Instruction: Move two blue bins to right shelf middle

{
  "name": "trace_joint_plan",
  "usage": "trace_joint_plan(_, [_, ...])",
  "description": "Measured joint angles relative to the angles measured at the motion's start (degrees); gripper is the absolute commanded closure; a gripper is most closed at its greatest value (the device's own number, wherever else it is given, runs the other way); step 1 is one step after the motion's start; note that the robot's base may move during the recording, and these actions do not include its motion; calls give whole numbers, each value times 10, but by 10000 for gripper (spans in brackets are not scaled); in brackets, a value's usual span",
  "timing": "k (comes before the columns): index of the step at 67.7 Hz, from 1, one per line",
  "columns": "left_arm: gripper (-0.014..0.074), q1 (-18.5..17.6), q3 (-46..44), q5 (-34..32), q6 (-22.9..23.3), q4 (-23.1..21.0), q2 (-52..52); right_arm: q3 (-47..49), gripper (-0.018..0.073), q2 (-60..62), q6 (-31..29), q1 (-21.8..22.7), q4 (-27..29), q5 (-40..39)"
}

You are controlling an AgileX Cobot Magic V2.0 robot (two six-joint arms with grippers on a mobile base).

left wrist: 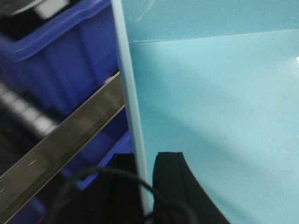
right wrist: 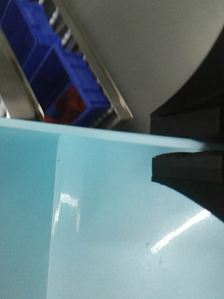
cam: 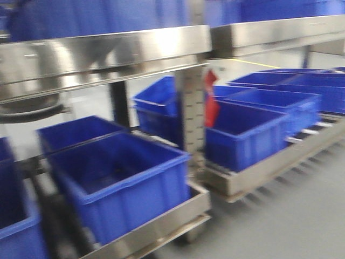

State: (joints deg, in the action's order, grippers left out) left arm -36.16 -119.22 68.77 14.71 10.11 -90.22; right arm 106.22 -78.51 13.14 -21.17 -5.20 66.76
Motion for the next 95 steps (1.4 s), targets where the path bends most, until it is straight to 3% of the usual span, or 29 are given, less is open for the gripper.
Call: trace_joint_plan(95, [707, 0, 0, 0, 0, 1, 0, 0, 712, 0, 0, 0, 0, 0])
